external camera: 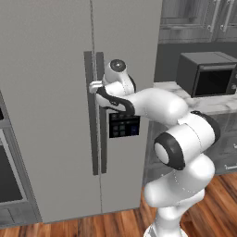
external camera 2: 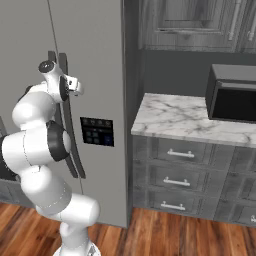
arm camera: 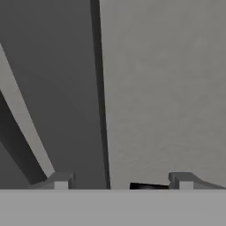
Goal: Take the bottled waters from the counter and place them in the freezer to freeze. Close the freezer door after placing the bottles.
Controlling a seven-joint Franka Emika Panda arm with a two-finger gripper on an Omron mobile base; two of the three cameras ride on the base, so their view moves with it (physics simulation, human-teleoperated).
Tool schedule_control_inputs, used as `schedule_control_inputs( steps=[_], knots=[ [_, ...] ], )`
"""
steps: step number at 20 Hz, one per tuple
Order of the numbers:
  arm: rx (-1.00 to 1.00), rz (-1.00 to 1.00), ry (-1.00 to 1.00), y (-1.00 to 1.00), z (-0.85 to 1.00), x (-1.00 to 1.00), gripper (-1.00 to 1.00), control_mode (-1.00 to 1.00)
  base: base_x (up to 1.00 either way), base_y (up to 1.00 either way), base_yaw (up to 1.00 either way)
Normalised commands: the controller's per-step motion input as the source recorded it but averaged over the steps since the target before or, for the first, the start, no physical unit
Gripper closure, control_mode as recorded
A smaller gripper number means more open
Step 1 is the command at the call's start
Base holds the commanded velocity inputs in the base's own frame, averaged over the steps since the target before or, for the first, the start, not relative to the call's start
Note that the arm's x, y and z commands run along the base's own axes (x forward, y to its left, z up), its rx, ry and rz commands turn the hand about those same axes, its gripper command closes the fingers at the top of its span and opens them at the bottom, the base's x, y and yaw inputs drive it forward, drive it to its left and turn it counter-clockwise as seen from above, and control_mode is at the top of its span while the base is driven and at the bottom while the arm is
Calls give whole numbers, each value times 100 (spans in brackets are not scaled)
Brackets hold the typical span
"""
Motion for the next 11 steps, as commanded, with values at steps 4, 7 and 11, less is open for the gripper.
schedule_control_inputs(
  steps=[4, 7, 11],
  knots=[
    [0, 0, -2, 0, 0, 51, -100, -100, 0, 0, 0],
    [0, 0, -2, 0, 0, 49, -100, -100, 0, 0, 0],
    [0, 0, -8, 0, -2, 33, -100, -100, 0, 0, 0]
  ],
)
